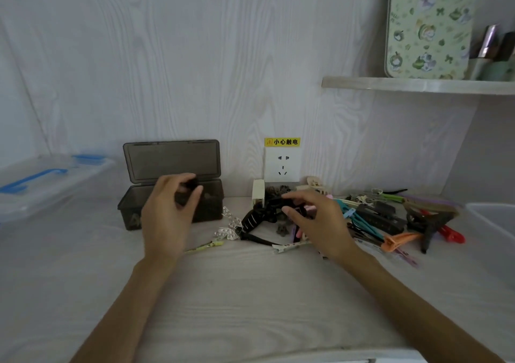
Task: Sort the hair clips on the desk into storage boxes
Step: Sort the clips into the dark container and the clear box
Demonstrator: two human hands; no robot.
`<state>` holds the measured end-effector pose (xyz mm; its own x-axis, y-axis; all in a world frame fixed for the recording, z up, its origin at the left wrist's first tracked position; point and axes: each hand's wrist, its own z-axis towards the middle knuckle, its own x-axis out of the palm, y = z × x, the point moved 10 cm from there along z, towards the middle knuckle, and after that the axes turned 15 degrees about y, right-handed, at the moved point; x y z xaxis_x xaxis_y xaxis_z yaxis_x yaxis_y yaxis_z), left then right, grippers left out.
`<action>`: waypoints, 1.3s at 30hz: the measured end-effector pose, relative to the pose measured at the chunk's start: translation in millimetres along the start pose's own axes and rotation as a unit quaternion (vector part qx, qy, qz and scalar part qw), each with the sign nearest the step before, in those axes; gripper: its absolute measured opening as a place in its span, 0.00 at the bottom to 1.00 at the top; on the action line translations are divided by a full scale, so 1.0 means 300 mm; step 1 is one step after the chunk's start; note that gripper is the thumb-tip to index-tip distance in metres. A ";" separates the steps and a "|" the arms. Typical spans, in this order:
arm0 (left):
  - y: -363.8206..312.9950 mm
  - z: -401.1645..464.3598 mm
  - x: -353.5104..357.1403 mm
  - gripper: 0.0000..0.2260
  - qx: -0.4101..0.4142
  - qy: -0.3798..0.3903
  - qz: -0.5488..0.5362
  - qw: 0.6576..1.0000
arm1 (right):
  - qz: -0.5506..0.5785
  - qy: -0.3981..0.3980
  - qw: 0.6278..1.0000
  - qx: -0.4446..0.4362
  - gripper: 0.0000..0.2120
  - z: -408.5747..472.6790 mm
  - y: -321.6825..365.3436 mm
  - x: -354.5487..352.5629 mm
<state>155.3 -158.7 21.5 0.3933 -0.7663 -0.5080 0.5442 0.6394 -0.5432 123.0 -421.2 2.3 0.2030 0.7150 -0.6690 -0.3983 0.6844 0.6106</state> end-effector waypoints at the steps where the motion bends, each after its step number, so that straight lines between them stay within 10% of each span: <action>1: 0.037 0.001 -0.020 0.11 -0.021 -0.015 -0.006 1.000 | -0.002 -0.001 1.000 -0.005 0.11 0.031 0.034 0.017; 14: 0.212 0.023 0.015 0.14 -0.116 0.034 0.115 0.986 | -0.010 0.043 0.998 -0.047 0.11 0.300 0.227 0.177; 19: -0.010 0.017 0.039 0.16 0.033 0.009 0.112 0.993 | -0.006 -0.018 1.000 -0.001 0.07 0.151 0.053 -0.092; 23: -0.272 0.014 0.229 0.08 0.200 0.140 0.120 0.962 | 0.018 0.048 0.998 0.026 0.07 0.096 -0.043 -0.104; 27: -0.293 0.029 0.441 0.10 0.192 0.294 0.181 0.919 | -0.082 0.163 0.983 0.025 0.08 0.065 -0.057 0.021; 33: -0.201 0.043 0.415 0.09 0.100 0.284 0.158 0.940 | -0.284 0.192 0.939 0.006 0.19 0.056 -0.073 0.122; 39: -0.125 0.075 0.343 0.10 -0.011 0.254 0.148 0.956 | 0.234 0.106 0.958 0.131 0.10 0.061 -0.144 -0.035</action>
<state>192.0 -263.1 4.8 0.1145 -0.4267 -0.8971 0.4470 0.8286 -0.3371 154.3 -455.6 -9.3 -0.1393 0.9260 -0.3510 -0.1579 0.3291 0.9310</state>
